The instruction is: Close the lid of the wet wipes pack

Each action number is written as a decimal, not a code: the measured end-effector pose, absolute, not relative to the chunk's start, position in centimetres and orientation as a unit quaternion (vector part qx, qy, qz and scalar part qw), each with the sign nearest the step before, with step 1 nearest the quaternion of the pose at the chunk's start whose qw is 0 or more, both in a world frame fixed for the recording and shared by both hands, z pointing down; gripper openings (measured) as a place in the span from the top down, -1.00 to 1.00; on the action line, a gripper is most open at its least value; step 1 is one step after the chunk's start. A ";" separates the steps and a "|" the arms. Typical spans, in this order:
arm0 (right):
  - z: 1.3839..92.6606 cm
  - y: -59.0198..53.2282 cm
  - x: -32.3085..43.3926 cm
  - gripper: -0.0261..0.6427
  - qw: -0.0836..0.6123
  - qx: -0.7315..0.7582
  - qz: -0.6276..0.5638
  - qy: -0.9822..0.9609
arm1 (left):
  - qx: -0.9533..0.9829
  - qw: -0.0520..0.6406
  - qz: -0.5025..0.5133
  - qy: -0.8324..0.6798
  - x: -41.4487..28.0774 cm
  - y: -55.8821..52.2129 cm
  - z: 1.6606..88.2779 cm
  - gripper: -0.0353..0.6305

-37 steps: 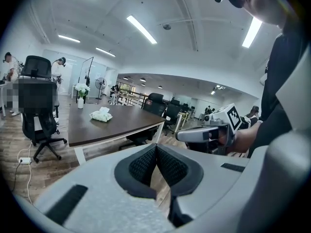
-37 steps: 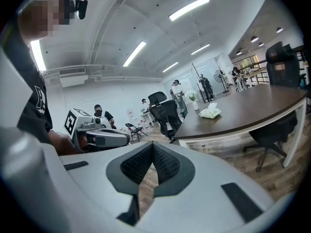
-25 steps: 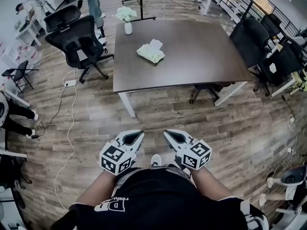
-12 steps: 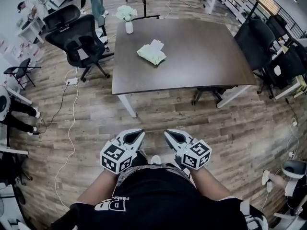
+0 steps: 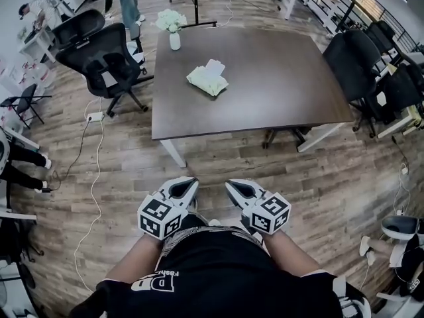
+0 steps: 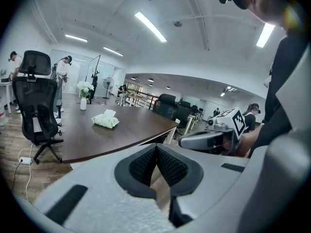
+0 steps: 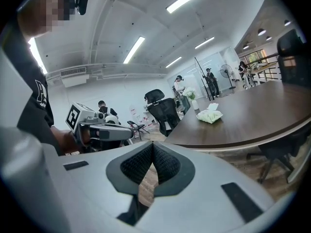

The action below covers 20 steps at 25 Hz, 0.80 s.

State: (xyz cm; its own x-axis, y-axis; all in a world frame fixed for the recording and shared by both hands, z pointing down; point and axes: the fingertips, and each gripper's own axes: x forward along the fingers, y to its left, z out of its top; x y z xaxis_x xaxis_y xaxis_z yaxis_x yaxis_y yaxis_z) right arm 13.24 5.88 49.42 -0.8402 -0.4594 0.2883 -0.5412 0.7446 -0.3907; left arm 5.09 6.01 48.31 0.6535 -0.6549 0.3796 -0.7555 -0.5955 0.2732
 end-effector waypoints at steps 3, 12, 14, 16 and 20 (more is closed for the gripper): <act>49.5 4.4 12.9 0.92 0.095 0.272 0.233 -0.929 | 0.887 0.211 0.115 -0.394 4.8 4.3 48.3 0.84; 50.5 -1.9 10.4 0.92 0.109 0.278 0.244 -0.922 | 0.887 0.218 0.127 -0.387 1.8 -1.5 49.4 0.84; 50.7 -3.7 9.7 0.92 0.112 0.280 0.247 -0.921 | 0.887 0.220 0.127 -0.387 0.7 -3.4 49.5 0.84; 50.7 -5.3 8.8 0.92 0.117 0.282 0.249 -0.919 | 0.887 0.218 0.127 -0.386 -0.3 -5.3 49.4 0.84; 50.6 -8.8 7.0 0.92 0.123 0.289 0.250 -0.916 | 0.890 0.213 0.129 -0.381 -2.2 -9.2 49.2 0.84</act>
State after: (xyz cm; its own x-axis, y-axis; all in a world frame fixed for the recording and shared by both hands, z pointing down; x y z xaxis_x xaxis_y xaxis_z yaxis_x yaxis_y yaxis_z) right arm 7.03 -8.79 50.64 -0.8026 -0.4684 0.3693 -0.5911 0.7078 -0.3868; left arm -2.23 -9.21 49.17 0.6762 -0.6236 0.3922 -0.7336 -0.6185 0.2815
